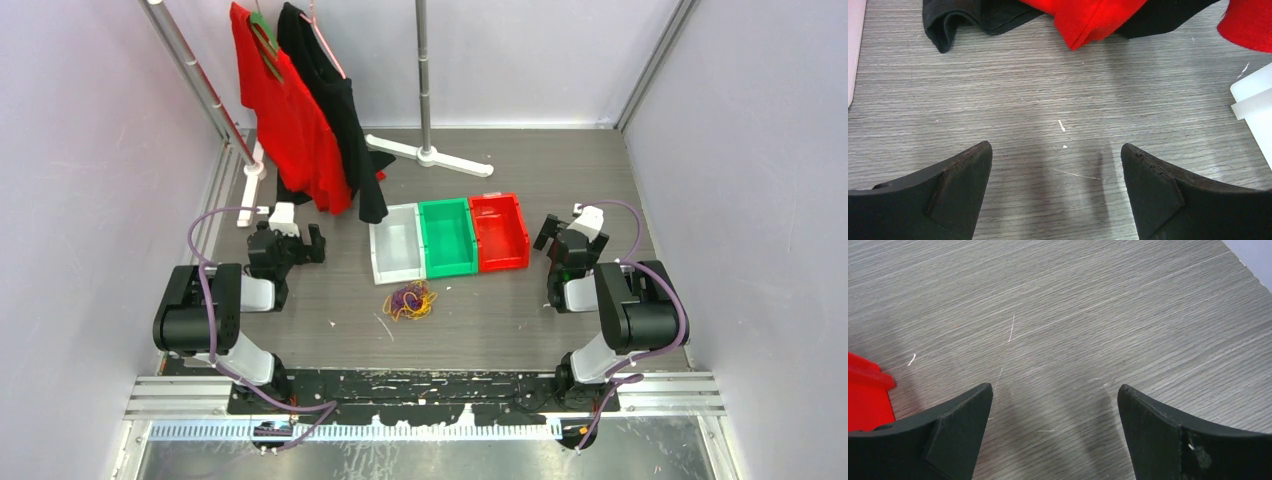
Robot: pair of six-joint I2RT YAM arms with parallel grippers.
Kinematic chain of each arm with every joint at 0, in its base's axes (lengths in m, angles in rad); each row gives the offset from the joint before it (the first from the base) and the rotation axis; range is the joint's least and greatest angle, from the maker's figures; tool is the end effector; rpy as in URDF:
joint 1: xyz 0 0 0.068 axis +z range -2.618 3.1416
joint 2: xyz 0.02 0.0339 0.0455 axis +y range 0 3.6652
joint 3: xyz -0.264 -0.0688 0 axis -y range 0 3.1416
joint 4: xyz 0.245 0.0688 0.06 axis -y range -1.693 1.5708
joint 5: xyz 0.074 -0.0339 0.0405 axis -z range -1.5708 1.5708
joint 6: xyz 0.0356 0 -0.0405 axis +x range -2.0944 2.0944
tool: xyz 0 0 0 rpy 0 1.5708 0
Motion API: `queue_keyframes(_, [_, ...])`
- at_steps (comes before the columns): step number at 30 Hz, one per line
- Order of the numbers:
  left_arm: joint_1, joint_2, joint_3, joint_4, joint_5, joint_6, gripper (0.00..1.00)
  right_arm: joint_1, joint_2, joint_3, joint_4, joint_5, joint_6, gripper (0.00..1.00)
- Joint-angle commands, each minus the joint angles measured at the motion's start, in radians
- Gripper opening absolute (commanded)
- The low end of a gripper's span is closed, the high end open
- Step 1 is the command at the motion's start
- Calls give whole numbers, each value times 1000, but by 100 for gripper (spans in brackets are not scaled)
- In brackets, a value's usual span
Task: Untangle the cables
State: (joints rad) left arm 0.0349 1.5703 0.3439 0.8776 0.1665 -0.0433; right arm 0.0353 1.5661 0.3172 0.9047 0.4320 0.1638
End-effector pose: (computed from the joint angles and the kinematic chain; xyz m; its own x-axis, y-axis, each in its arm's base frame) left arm 0.2616 0.0032 0.1299 -0.3465 -0.0548 -0.9364 0.1063 0.9896 -0.0973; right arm 0.2536 -0.0060 0.1282 -0.2737 0.1385 -0.9518 0.4120 0.9111 0.0141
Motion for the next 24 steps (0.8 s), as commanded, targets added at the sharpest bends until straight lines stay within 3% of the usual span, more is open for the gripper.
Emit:
queue_keyframes(1, [-1,-25,23,36,-9,9,99,-2,-20,20,51,6,8,100])
queue_keyframes(11, [-3,-26,23,34,-9,9,100,-5,-33,27,43,33,14,100])
queue_keyframes(15, [-1,-44,29,14,2,11,100,-6,-191,152,-317,163,80,100])
queue_keyframes(18, [0,-105,88,-143,10,14,99,-6,-303,179,-422,146,118,100])
queue_keyframes(20, [0,-159,187,-378,18,32,99,-8,-365,180,-457,152,194,100])
queue_keyframes(22, [0,-191,281,-585,55,63,99,-8,-392,193,-542,286,410,100])
queue_keyframes(24, [0,-213,377,-786,99,93,100,-16,-427,249,-667,220,442,100])
